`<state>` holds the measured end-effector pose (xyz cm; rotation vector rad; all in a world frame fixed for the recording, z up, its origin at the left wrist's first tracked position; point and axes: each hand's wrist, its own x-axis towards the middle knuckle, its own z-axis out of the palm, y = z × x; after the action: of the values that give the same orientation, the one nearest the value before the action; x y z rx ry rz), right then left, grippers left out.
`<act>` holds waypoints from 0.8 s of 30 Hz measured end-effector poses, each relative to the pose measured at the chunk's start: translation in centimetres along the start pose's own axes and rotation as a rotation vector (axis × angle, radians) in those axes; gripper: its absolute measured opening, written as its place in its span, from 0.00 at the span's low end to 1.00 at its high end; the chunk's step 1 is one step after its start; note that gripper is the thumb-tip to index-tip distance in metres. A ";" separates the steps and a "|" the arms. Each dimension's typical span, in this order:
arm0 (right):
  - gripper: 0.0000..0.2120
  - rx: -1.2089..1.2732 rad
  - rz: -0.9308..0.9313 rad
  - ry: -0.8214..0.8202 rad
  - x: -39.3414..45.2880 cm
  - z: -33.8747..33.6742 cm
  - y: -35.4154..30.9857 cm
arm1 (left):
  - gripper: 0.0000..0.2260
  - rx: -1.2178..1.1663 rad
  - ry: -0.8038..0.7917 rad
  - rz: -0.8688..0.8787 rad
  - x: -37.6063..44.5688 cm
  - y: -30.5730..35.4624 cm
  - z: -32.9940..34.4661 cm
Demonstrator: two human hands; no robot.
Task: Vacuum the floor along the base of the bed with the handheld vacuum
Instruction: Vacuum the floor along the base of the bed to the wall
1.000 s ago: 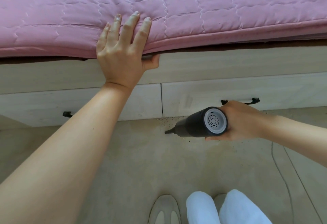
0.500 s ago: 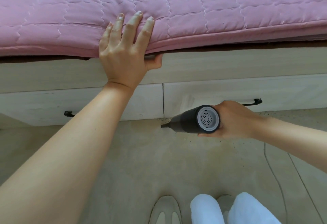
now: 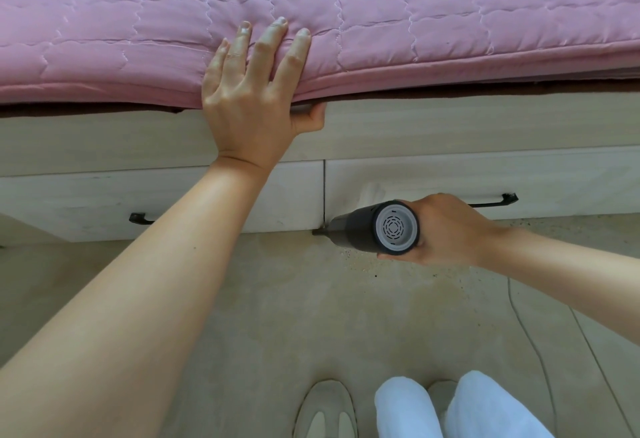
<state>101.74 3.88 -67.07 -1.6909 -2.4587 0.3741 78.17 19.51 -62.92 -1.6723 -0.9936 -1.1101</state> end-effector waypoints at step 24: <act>0.26 -0.074 -0.046 -0.035 1.4 0.1 -1.4 | 0.27 0.000 -0.012 -0.010 0.0 0.1 0.0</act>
<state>99.93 4.67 -66.78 -1.6652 -2.5623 0.3147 78.25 19.52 -62.97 -1.6773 -1.0110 -1.1079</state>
